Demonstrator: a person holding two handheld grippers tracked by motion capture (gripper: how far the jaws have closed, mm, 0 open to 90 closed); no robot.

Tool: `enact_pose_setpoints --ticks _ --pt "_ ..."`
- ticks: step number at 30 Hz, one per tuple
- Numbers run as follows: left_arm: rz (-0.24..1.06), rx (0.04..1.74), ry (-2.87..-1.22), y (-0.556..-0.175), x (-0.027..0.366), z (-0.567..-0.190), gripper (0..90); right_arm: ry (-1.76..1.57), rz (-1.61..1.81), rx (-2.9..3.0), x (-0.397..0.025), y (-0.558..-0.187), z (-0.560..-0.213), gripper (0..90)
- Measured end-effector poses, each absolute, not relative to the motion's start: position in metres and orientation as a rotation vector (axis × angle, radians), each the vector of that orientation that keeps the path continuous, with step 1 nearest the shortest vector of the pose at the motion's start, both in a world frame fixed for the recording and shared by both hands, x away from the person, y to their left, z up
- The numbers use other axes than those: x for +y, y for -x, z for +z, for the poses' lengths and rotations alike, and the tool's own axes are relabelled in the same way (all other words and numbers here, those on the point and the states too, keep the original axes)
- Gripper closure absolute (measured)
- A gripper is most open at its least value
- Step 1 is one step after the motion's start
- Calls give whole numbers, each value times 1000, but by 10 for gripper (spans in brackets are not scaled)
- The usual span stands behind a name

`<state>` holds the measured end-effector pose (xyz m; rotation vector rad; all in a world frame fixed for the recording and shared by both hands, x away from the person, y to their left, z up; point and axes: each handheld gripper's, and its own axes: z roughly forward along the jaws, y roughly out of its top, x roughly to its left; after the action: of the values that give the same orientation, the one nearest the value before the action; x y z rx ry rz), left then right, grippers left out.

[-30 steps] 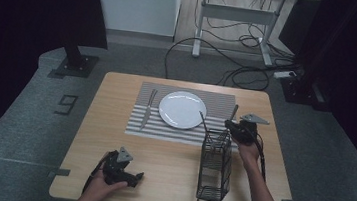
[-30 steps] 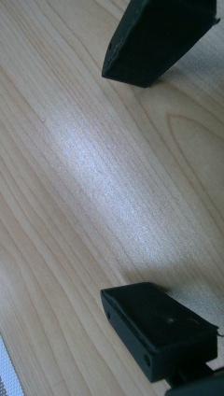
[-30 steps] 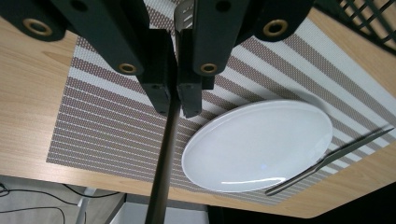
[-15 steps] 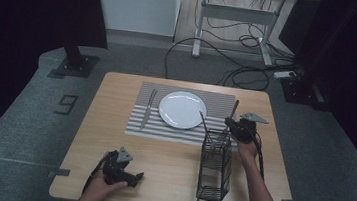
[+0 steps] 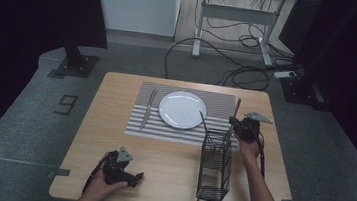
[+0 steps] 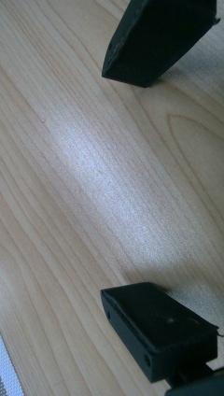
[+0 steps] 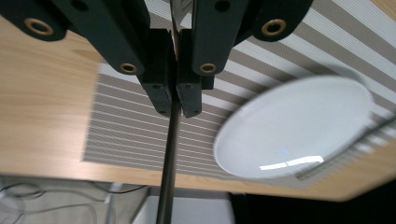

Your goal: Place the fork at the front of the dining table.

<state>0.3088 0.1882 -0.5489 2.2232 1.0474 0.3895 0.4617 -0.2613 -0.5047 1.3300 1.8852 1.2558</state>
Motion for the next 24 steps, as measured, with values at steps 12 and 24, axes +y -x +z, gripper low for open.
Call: enact_pose_setpoints --ticks 12,24 --pt "389 1047 -2223 -309 188 -549 0 -1387 1193 1924 -263 -461 -502 862" --pt "389 1047 -2223 -309 188 -549 0 -1459 1198 1911 -257 -490 -518 861"
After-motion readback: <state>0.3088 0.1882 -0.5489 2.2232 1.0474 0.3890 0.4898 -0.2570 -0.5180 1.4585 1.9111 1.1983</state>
